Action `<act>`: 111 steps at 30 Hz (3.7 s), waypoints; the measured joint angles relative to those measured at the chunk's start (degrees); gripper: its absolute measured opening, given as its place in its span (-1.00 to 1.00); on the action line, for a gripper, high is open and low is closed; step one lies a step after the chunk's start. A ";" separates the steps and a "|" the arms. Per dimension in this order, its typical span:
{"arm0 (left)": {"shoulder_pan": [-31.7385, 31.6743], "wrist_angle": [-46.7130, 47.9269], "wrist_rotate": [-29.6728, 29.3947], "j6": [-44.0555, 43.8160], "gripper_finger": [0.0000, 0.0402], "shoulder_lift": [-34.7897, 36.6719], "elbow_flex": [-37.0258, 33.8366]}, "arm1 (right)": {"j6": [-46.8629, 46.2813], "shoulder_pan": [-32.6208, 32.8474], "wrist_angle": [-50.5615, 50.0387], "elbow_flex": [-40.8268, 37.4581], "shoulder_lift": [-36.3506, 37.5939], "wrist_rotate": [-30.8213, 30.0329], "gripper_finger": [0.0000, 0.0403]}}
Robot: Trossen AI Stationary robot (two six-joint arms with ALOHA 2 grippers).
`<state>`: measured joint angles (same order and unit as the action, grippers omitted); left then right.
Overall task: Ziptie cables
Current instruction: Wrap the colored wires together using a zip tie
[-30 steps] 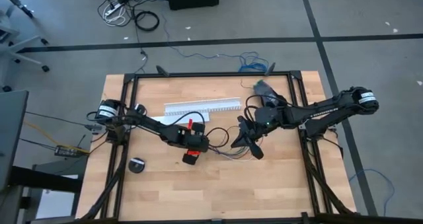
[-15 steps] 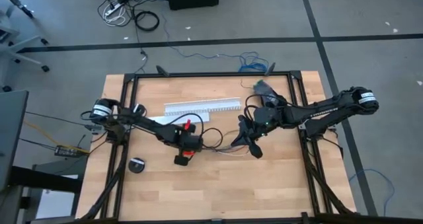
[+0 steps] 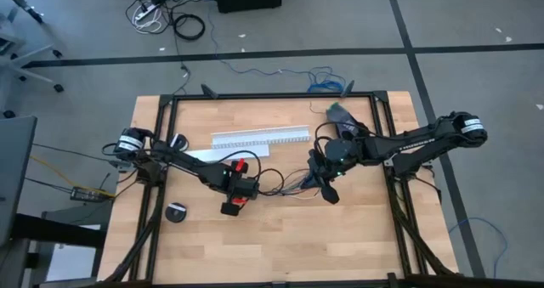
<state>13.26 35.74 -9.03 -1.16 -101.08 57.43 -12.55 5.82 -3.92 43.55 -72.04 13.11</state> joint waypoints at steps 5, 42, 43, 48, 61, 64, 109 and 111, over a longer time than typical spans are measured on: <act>0.02 0.20 1.15 -1.03 -0.99 0.00 0.00 | -0.83 0.04 -1.92 0.00 0.06 0.18 -1.00; 4.31 -0.08 1.12 -12.94 -0.84 -0.07 -0.11 | -3.89 6.56 -8.00 -0.01 6.59 -3.72 -1.00; 4.33 -0.20 1.01 -12.97 -0.80 -0.07 -0.11 | -3.89 6.56 -8.00 -0.02 6.59 -3.70 -1.00; 5.72 -1.25 -2.31 -9.17 -0.54 -0.13 -0.13 | -3.89 6.56 -8.04 -0.02 6.57 -3.66 -1.00; 8.70 -7.96 -3.39 -7.79 -0.25 4.04 4.24 | -3.87 6.40 -8.00 -0.04 6.55 -3.56 -1.00; 9.49 -14.39 -3.84 -5.74 -0.25 6.03 4.99 | -3.83 6.40 -7.86 -0.07 6.55 -4.03 -1.00; 8.77 -76.61 -30.06 4.28 -0.26 -17.49 5.62 | 0.26 4.39 -1.87 -0.07 6.53 -4.47 -1.00; 8.29 -76.58 -30.18 3.96 -0.26 -17.49 5.62 | 0.35 4.39 -1.75 -0.07 6.53 -4.47 -1.00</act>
<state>21.55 -40.84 -39.21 2.79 -118.56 63.05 -12.20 10.22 -5.67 43.48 -65.52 8.64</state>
